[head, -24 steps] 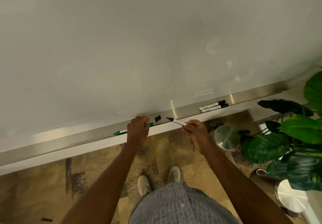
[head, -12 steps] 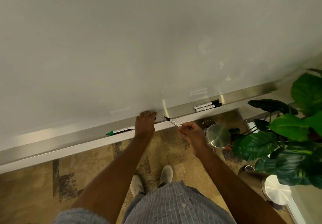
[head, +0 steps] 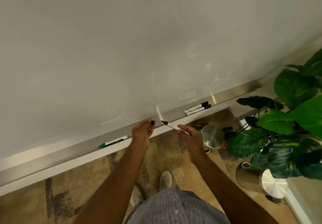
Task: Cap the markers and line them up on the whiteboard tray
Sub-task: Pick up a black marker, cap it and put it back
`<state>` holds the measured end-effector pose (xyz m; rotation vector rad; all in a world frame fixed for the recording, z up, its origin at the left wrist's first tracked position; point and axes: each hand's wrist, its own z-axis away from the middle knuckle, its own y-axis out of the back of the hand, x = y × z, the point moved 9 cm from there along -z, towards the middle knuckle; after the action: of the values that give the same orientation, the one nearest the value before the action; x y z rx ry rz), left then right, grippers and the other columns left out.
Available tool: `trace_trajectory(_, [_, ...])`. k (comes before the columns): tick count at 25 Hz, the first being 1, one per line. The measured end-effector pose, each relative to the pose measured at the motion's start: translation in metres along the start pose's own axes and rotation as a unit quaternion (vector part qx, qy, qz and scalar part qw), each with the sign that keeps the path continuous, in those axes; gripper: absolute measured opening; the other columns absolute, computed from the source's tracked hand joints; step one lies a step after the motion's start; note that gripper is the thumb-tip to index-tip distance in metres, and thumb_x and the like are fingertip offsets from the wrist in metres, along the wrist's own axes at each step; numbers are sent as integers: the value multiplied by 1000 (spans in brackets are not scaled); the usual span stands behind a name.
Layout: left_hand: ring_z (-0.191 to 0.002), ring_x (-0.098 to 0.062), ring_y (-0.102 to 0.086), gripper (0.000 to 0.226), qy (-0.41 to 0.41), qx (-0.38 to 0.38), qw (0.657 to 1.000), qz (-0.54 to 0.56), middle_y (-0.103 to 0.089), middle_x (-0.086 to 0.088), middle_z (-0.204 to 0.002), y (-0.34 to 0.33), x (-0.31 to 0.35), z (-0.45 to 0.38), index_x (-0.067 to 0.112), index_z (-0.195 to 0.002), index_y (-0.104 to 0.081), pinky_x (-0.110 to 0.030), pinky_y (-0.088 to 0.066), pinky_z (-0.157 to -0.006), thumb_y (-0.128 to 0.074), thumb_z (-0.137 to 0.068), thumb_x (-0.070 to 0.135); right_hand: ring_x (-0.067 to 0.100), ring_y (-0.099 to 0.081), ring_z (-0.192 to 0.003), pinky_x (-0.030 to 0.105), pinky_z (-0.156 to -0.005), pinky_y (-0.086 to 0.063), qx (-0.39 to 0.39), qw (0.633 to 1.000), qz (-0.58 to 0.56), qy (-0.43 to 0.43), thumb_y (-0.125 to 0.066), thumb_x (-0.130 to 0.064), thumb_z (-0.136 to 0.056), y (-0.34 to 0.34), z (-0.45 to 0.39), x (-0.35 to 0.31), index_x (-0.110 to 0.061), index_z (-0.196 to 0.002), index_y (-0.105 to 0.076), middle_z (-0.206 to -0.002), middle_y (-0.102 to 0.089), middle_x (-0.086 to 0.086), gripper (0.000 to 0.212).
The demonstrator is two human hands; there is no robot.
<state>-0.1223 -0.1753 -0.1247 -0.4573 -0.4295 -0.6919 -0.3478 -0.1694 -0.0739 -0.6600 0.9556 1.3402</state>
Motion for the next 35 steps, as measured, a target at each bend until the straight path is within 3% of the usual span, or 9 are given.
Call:
trace_trajectory(6, [-63, -14, -75, 3, 3, -22, 1000, -12, -77, -8, -74, -6, -3, 7, 7, -88, -69, -25, -50, -68, -72, -89, 7, 17, -69, -111, 41, -99, -58, 5, 997, 76, 27, -69, -9, -93, 0, 2, 4, -11, -118, -75, -117, -75, 3, 26])
trace_trajectory(14, [-76, -20, -68, 4, -20, -12, 998, -58, -73, -13, -88, -12, -4, 11, 7, -89, -69, -25, -49, -64, -72, -89, 8, 18, -68, -113, 43, -101, -57, -9, 997, 67, 35, -69, -10, -94, 0, 1, -1, -12, -121, -74, -120, -74, 3, 27])
trace_trajectory(20, [-75, -21, -68, 11, -44, -40, 995, -78, -74, -12, -87, -28, -5, 17, 3, -99, -70, -27, -51, -66, -71, -90, 10, 12, -71, -103, 34, -94, -61, -14, 991, 108, 74, -70, -10, -93, -1, 0, -14, -13, -119, -74, -108, -75, -4, 26])
trace_trajectory(24, [-76, -22, -71, 1, -75, -31, 990, -112, -77, -10, -87, -36, -1, 19, 10, -90, -72, -28, -55, -68, -72, -90, 10, 0, -72, -82, 11, -72, -59, -21, 984, 140, 108, -70, -9, -93, 5, -8, -25, -10, -117, -75, -92, -72, -15, 25])
trace_trajectory(30, [-76, -21, -71, 3, -99, -51, 985, -134, -77, -14, -89, -42, 1, 19, 11, -87, -71, -24, -57, -66, -72, -90, 12, 0, -71, -83, 20, -76, -61, -73, 976, 177, 106, -68, -11, -94, 8, -28, -30, -15, -117, -74, -93, -73, -12, 24])
trace_trajectory(33, [-75, -18, -66, 9, -143, -44, 961, -231, -75, -13, -85, -41, 6, 17, 7, -93, -76, -23, -54, -69, -72, -90, 14, 6, -63, -98, 21, -86, -53, -145, 931, 296, 156, -58, -15, -100, 8, -48, -49, -18, -122, -71, -111, -68, -9, 25])
trace_trajectory(35, [-72, -8, -64, 17, -206, -26, 920, -334, -75, -3, -86, -38, 18, 19, 9, -103, -78, -10, -50, -67, -70, -91, 18, 7, -58, -100, 17, -88, -47, -117, 893, 376, 217, -54, -14, -102, 20, -73, -74, -19, -122, -70, -116, -64, -6, 26])
